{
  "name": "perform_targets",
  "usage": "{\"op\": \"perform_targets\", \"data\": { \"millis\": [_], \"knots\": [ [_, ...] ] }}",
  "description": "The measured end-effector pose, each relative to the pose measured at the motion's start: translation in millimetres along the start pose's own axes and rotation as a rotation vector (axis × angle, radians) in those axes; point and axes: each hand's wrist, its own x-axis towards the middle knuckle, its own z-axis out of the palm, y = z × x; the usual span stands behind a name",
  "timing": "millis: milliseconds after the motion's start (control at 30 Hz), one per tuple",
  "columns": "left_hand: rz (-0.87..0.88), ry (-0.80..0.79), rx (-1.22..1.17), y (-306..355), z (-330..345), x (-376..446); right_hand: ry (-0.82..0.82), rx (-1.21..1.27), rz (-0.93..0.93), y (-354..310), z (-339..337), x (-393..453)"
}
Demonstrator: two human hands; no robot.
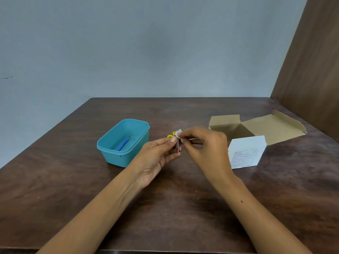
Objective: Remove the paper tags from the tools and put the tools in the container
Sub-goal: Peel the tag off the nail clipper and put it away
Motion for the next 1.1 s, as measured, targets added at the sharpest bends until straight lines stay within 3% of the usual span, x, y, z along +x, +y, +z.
{"op": "perform_targets", "data": {
  "millis": [167,333,533,700,800,933,1100],
  "knots": [
    [0.031,0.066,0.019,0,1,1,-0.044,0.096,0.071,-1,0,-2],
    [-0.006,0.017,0.042,-1,3,-2,0.080,0.047,0.068,-2,-2,0],
    [-0.018,0.063,0.009,0,-1,-1,-0.047,0.041,0.036,-4,-2,-1],
    [-0.024,0.027,0.024,1,4,-2,0.052,0.048,0.049,-2,-2,1],
    [0.003,0.053,-0.001,1,3,-2,0.029,0.082,0.054,-2,1,-1],
    [0.023,0.091,0.036,-2,0,-1,-0.038,0.272,0.249,-4,2,-1],
    [0.026,0.027,-0.016,-1,-2,1,-0.138,0.499,0.440,-11,4,-2]
  ]
}}
